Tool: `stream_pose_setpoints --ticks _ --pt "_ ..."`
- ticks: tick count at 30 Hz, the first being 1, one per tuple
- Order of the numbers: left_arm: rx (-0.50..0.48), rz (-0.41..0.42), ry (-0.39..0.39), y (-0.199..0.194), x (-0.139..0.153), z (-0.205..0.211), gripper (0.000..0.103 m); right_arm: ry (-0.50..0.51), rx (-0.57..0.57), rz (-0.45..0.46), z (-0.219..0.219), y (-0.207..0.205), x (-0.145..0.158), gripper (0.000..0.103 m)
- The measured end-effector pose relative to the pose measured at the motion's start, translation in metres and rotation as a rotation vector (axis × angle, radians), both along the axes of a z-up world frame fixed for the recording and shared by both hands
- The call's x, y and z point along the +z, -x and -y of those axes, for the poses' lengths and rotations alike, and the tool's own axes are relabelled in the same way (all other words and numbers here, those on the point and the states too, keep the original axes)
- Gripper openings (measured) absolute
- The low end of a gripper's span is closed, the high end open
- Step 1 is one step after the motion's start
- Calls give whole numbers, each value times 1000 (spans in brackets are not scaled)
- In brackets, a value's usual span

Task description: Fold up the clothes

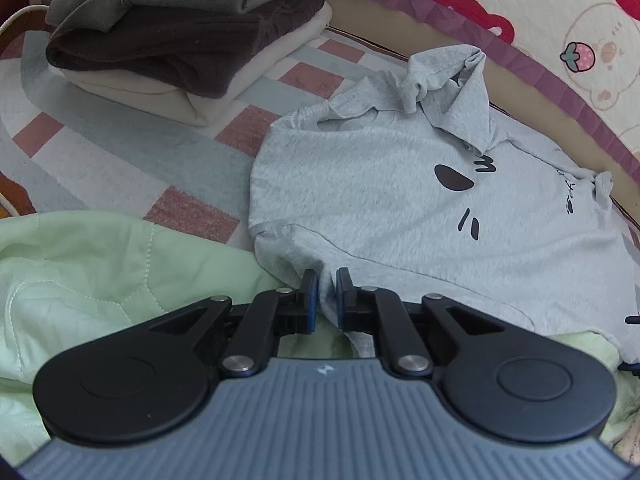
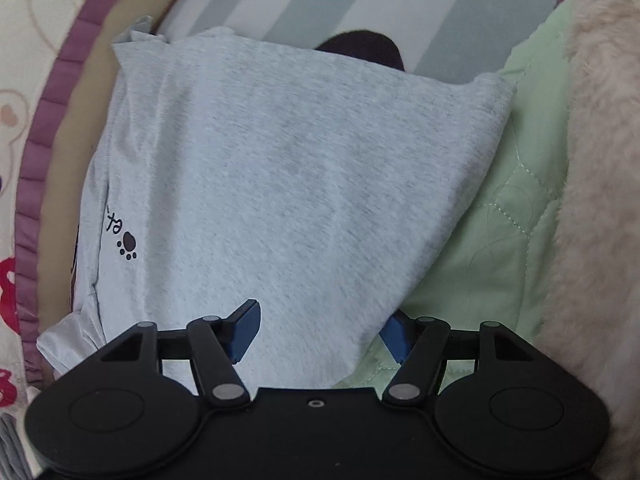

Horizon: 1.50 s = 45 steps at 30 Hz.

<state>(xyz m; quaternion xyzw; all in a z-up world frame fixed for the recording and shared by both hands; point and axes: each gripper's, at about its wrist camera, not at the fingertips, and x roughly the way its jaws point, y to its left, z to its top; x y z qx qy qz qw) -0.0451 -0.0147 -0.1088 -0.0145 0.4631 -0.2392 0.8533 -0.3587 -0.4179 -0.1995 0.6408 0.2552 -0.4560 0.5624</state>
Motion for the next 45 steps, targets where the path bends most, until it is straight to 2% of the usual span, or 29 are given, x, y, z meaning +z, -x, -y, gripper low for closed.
stream_pose_setpoints --ticks 2,4,6,8,9,11,14,15,16,19,24,26,30,33,34,36,37,38,40,43,44,45 --pt "6 2 1 0 -2 1 8 106 23 -25 -10 0 8 69" --pt "0 8 -17 -1 -3 3 9 244 58 -67 -18 -3 17 60" --pt "-8 16 -38 -2 -5 6 10 333 88 -97 -19 -7 18 60" --pt "-17 24 -51 -5 -5 8 11 310 78 -106 -9 -5 12 59" --pt "-20 24 -49 -7 -5 9 11 304 57 -110 -4 -3 9 54" --pt "-19 21 -40 -10 -6 8 13 336 32 -141 2 0 9 55" --pt "17 -11 -5 -19 -11 5 17 369 60 -192 5 0 8 56" --pt "33 -26 12 -22 -13 4 19 381 65 -185 6 1 7 44" --pt "47 -39 29 -25 -15 2 21 394 77 -172 8 1 8 6" --pt "81 -70 62 -33 -21 0 23 475 132 -102 11 2 29 6" --pt "86 -68 93 -37 -16 0 27 767 296 -89 2 2 102 4" --pt "90 -63 106 -36 -14 -1 32 761 325 -116 -2 10 107 4" --pt "112 -88 118 -41 -19 -4 42 660 291 -166 4 19 79 4" --pt "145 -135 142 -48 -25 -4 48 660 290 -177 5 13 76 4" --pt "128 -171 152 -52 -29 -2 50 663 299 -179 5 11 76 4" --pt "56 -190 121 -55 -32 10 51 662 320 -180 4 8 76 4" --pt "28 -183 99 -56 -32 17 50 658 338 -180 5 7 75 4" --pt "5 -163 83 -54 -32 24 42 654 352 -176 6 6 74 4" --pt "-46 -105 54 -50 -30 37 3 665 369 -162 8 5 77 4" --pt "-124 126 -68 -26 -7 58 3 721 393 -144 8 7 93 4" --pt "-146 195 -89 -18 4 62 3 749 405 -141 7 7 101 4" --pt "-157 235 -76 -13 18 64 3 776 414 -136 5 9 110 3"
